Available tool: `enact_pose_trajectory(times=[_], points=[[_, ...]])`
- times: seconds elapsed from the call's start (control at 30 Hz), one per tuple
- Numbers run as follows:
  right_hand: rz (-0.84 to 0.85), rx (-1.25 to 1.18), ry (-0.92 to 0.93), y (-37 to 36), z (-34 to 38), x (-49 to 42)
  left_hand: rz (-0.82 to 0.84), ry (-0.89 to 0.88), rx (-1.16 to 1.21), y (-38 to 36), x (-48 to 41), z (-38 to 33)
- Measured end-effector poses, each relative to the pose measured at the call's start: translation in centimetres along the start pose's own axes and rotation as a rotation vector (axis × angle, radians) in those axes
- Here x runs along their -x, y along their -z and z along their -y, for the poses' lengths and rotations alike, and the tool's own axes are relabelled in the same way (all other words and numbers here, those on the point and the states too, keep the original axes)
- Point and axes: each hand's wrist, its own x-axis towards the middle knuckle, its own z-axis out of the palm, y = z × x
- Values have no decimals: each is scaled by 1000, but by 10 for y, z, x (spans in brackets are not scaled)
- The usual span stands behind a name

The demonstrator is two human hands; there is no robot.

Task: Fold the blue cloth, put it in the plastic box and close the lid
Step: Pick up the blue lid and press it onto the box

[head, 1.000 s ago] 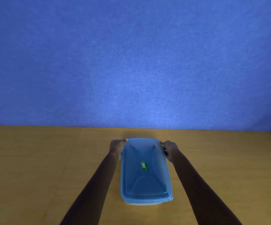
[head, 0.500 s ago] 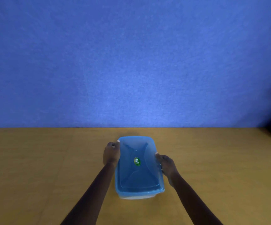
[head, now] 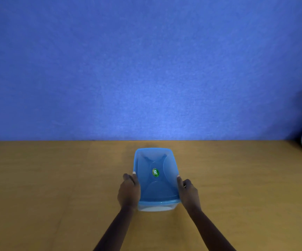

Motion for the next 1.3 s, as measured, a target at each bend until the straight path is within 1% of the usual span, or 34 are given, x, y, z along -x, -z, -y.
enact_pose_trajectory(times=[0.17,0.4,0.53,0.63,0.8,0.87,1.0,1.1,1.2,1.3], points=[[-27,23,21,-3,4,4,-9,5,30,0,3,2],[-37,84,60,-5,4,2,1,72,53,-3,0,-1],[-50,43,48,-6,5,2,13,85,36,-4,-2,-2],[-55,56,38,-6,7,2,18,86,13,-4,-3,-1],[-23,57,-14,-3,4,3,34,53,18,-4,-5,4],[-8,13,-32,-1,3,2,56,54,48,-4,-8,8],[15,-246,-46,3,1,0,151,70,187,-4,-14,17],[42,-447,-29,4,0,-2,267,74,445,-6,-16,20],[194,-656,9,4,0,3,405,152,734,-5,-13,18],[365,-767,55,2,-5,7,537,125,907,-6,-13,21]])
